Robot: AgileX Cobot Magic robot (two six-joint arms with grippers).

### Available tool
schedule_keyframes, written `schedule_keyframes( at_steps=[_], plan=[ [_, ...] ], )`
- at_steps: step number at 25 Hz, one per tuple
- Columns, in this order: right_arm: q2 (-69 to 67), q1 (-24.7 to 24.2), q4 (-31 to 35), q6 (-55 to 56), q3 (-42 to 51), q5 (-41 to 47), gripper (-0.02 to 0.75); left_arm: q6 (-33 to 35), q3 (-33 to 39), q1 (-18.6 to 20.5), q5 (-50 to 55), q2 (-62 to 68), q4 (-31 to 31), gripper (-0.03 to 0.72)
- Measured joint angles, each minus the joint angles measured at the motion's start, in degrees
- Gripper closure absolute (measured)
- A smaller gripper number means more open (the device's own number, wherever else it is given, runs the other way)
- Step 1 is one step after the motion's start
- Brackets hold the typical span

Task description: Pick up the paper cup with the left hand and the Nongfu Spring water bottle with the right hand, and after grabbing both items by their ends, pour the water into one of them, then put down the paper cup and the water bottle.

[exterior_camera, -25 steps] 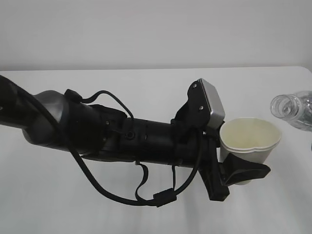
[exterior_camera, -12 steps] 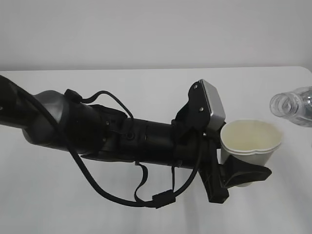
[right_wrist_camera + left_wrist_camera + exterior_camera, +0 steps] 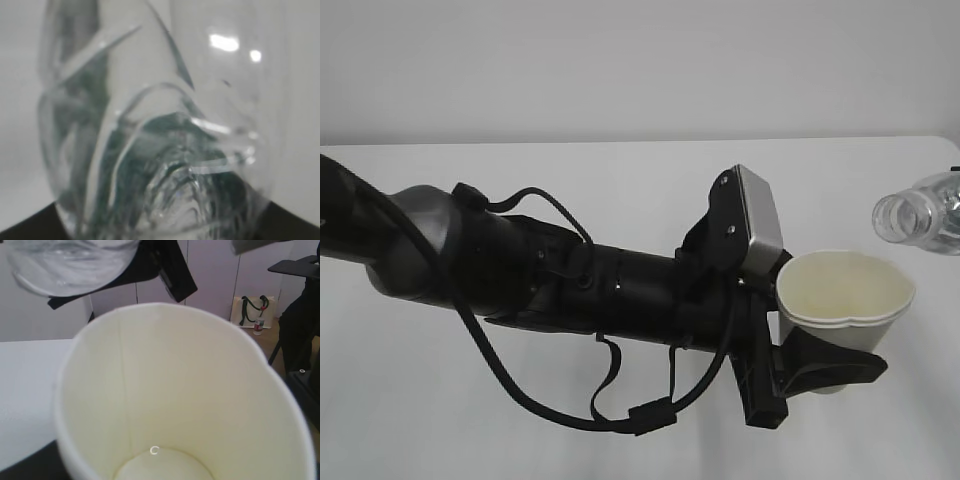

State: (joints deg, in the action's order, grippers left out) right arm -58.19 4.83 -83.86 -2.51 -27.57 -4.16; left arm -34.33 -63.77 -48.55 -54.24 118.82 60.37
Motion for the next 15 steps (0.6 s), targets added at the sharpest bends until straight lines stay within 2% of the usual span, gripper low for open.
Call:
schedule_keyframes(
  at_steps=[15],
  plan=[
    [0.00, 0.00, -4.70, -0.08, 0.00, -0.43, 0.335, 0.00, 0.00, 0.00, -0.34, 0.00, 0.04, 0.253]
  ],
)
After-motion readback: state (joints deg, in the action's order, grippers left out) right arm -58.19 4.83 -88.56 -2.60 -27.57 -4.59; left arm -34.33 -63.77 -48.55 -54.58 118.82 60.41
